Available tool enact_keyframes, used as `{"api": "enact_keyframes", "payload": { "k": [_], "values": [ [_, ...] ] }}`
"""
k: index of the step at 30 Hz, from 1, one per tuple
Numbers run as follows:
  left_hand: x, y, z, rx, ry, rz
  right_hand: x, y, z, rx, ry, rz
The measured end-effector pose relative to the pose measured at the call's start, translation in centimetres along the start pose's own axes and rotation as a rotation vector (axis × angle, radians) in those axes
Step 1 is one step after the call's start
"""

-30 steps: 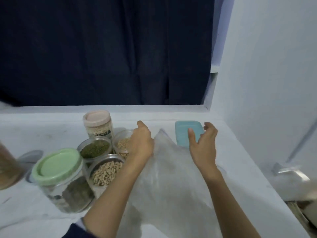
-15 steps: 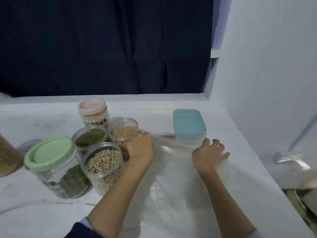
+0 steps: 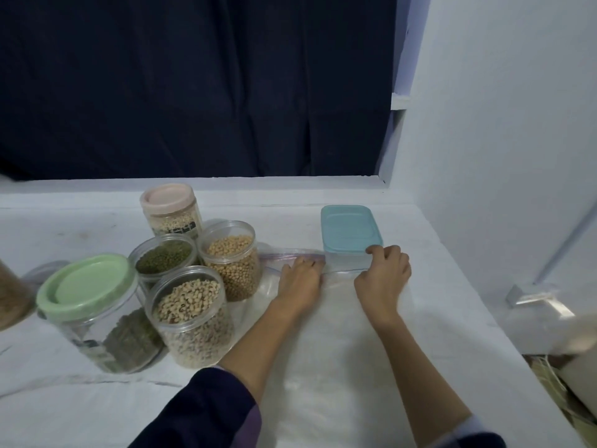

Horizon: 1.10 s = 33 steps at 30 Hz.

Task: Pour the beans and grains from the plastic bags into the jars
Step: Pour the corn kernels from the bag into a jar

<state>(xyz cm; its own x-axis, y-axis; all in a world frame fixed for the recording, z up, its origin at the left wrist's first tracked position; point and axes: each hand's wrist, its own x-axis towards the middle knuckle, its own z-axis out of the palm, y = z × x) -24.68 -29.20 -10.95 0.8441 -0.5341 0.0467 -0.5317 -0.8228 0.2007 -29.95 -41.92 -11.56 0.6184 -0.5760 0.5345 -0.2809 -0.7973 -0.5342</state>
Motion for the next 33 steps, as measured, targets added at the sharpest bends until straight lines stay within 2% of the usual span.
{"api": "enact_keyframes", "payload": {
  "k": [4,8,10,16,25,29,31,33],
  "values": [
    [-0.3,-0.3,0.9,0.047,0.003,-0.043,1.4,-1.1,0.9,-0.014,-0.119,-0.11],
    [-0.3,-0.3,1.3,0.007,0.09,-0.026,2.9,-1.3,1.7,-0.211,-0.39,-0.203],
    [0.0,-0.3,1.1,-0.02,0.099,-0.036,3.4,-0.9,2.1,-0.247,-0.422,-0.205],
    [2.0,-0.2,0.4,-0.026,0.165,-0.105,5.8,-1.6,1.7,-0.233,-0.342,-0.21],
    [5.0,-0.3,0.9,0.031,0.186,-0.099,8.2,-3.0,1.6,-0.258,-0.292,-0.234],
    [5.1,-2.0,1.9,-0.064,0.177,-0.114,6.8,-2.5,2.7,-0.217,-0.18,-0.2],
    [5.0,-2.4,2.7,-0.119,0.219,-0.085,5.5,-2.0,3.6,-0.191,-0.116,-0.222],
    [4.9,-2.6,3.2,-0.205,0.221,-0.132,4.2,-1.3,4.4,-0.175,-0.073,-0.256]
  ]
}}
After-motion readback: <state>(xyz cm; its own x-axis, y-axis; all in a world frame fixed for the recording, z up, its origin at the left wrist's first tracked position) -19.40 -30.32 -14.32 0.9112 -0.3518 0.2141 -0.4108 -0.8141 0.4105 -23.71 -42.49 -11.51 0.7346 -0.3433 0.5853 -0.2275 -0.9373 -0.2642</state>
